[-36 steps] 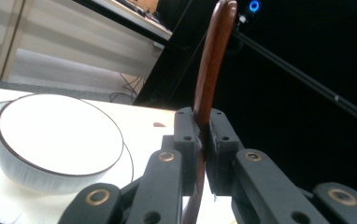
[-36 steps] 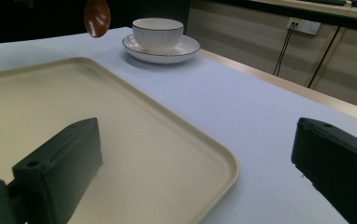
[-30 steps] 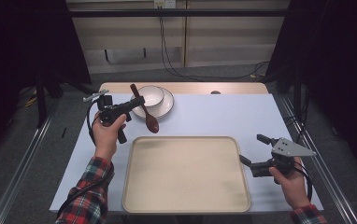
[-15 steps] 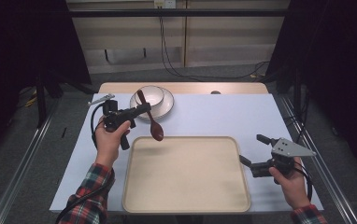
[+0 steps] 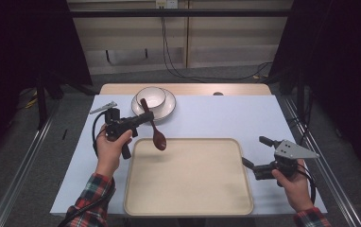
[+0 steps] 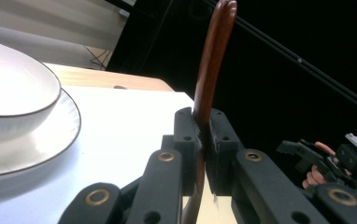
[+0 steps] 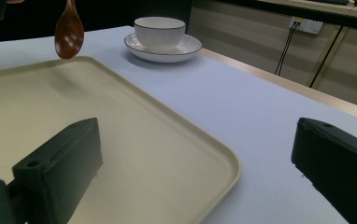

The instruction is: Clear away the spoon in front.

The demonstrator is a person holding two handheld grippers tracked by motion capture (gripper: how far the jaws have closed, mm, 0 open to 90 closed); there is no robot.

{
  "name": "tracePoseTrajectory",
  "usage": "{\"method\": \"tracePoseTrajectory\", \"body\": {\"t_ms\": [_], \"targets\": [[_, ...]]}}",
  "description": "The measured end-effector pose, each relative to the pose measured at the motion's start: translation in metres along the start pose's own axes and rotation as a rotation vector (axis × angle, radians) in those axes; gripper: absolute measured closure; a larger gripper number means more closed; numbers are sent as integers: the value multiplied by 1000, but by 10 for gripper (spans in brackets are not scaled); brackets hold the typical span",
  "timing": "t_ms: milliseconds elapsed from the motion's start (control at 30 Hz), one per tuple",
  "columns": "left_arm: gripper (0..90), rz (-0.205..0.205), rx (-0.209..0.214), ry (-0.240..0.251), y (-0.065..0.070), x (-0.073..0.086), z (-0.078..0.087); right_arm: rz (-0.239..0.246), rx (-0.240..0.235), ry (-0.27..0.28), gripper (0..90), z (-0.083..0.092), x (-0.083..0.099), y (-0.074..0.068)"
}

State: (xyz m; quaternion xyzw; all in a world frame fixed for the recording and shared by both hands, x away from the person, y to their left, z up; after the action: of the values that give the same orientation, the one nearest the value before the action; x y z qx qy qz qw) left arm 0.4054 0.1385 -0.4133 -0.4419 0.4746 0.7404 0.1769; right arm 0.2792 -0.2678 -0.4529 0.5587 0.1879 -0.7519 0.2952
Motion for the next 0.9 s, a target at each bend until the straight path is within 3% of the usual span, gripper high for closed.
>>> {"method": "tracePoseTrajectory", "body": {"t_ms": [300, 900], "targets": [[844, -26, 21, -30, 9, 8, 1, 2, -1, -2, 15, 0, 0, 0], [844, -27, 53, -87, 21, 30, 3, -5, 5, -5, 15, -1, 0, -1]]}}
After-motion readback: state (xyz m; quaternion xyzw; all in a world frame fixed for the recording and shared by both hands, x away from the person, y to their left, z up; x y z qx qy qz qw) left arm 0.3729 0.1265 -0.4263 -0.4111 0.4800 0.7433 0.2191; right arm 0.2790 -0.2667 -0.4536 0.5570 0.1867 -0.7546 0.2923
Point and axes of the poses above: each handheld gripper's, and its own axes: z roughly backward along the jaws, x roughly out of its underside, y roughly to its right, the point moved 5 cm from there along -z, roughly forward along the jaws, and after that the axes turned 2 degrees about -x, right-handed, at the moved point
